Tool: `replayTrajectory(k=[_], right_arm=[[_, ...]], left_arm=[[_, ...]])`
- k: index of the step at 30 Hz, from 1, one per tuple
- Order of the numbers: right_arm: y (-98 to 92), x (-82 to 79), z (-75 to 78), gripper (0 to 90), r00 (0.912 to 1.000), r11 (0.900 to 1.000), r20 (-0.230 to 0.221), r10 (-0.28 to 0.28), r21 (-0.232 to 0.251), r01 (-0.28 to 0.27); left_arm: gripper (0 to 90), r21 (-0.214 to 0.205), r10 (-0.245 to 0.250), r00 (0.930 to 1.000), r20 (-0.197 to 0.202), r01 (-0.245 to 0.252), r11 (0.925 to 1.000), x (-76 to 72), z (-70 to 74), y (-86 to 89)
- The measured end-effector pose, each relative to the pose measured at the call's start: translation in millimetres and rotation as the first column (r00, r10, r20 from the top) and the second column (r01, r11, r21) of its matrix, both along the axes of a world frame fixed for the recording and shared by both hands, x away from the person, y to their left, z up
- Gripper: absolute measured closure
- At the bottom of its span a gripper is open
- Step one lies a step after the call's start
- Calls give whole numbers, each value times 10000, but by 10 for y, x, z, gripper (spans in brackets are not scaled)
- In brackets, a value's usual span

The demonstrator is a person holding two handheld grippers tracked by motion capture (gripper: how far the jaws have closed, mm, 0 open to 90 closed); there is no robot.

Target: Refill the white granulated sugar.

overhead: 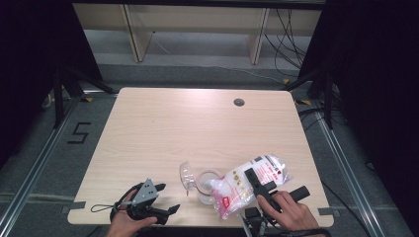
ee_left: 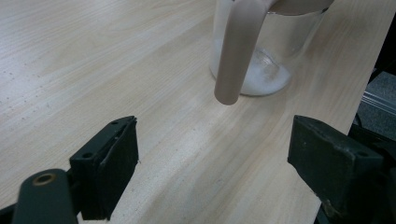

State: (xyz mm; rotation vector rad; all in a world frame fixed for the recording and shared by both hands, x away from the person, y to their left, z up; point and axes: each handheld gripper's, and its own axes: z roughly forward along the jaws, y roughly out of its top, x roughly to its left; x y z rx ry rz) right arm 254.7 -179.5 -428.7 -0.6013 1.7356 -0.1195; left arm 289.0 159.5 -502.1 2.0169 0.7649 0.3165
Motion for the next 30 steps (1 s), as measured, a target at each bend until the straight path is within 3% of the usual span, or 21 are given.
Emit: replayTrajectory(k=[4,7,10,11,24,27,30], right_arm=[[-18,-2,-4,553,9998,9997,2,-190,127,190],[-25,5,14,553,9999,9999,63,-91,-47,91],[-48,-3,7,554,9993,9992,56,-368,169,367],[-45,10,22,554,9997,9998,110,-198,-78,199],[-107,21,26,556,9988,9988,84,-490,-16,490],[-111,30,59,556,9993,9990,132,-356,-266,359],[-126,26,57,556,9989,9989,136,-443,-126,444]], left_arm=[[158,-4,-17,10000,2,17,10000,1,-1,0],[158,13,-51,10000,-17,51,10000,2,-2,0],[158,5,-53,10000,-20,53,10000,2,-1,0],[158,1,-27,10000,3,27,10000,2,-1,0],[158,-1,-46,10000,-27,46,10000,2,-2,1],[158,-52,-50,10000,-38,50,10000,1,-2,-2],[158,-8,-43,10000,-23,43,10000,2,-1,1]])
